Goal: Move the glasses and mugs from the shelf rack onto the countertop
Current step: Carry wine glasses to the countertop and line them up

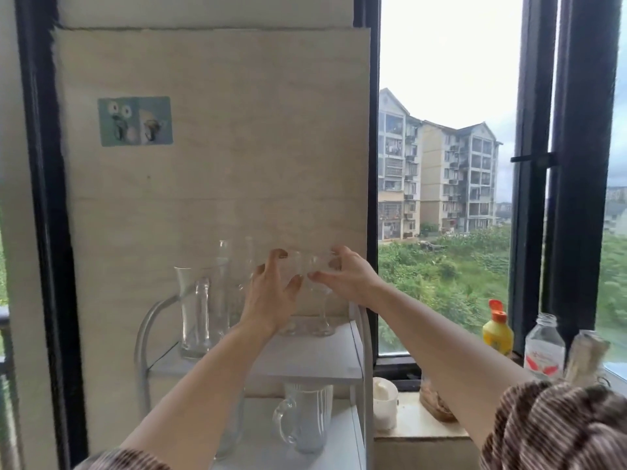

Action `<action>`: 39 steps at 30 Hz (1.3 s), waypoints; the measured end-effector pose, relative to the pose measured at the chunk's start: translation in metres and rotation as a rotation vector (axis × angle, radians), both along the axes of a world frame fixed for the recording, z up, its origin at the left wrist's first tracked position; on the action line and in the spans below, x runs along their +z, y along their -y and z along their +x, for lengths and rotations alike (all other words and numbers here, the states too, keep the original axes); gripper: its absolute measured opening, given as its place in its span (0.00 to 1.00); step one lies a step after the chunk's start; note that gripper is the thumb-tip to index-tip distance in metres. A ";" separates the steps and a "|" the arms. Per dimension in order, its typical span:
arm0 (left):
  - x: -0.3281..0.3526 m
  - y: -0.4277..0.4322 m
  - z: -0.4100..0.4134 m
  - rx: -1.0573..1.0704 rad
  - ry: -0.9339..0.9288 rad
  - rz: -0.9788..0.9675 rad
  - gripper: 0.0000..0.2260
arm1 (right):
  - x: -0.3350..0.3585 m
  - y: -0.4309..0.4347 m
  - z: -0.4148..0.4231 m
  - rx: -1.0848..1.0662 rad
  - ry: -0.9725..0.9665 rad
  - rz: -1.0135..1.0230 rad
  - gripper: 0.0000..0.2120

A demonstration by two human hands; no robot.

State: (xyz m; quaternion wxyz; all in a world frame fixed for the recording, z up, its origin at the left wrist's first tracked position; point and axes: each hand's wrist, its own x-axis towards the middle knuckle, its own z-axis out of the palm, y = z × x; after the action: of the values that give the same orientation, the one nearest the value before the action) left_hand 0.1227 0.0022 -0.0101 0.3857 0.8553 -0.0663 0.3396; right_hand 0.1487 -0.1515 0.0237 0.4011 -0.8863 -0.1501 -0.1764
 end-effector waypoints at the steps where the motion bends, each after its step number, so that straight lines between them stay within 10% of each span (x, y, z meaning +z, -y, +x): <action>1: -0.001 0.000 0.001 -0.013 0.020 -0.018 0.19 | -0.001 -0.001 0.001 0.003 -0.002 0.019 0.39; 17: 0.035 0.001 -0.046 -0.057 0.359 -0.166 0.29 | 0.035 0.015 -0.045 0.048 0.146 0.389 0.36; 22: 0.059 0.024 -0.076 -0.062 0.407 -0.225 0.32 | 0.051 0.049 -0.082 0.025 0.219 0.434 0.19; 28: 0.048 0.079 -0.112 -0.174 0.341 -0.146 0.34 | 0.031 0.119 -0.143 -0.092 0.204 0.387 0.34; 39: -0.040 0.271 -0.229 -0.556 -0.017 -0.267 0.36 | -0.049 0.314 -0.317 -0.381 0.044 0.383 0.32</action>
State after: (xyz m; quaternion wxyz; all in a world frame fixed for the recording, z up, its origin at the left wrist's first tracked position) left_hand -0.1063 -0.2685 -0.0504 0.5735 0.7489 -0.2490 0.2196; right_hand -0.1687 -0.4653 -0.0249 0.5175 -0.8025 0.0469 -0.2933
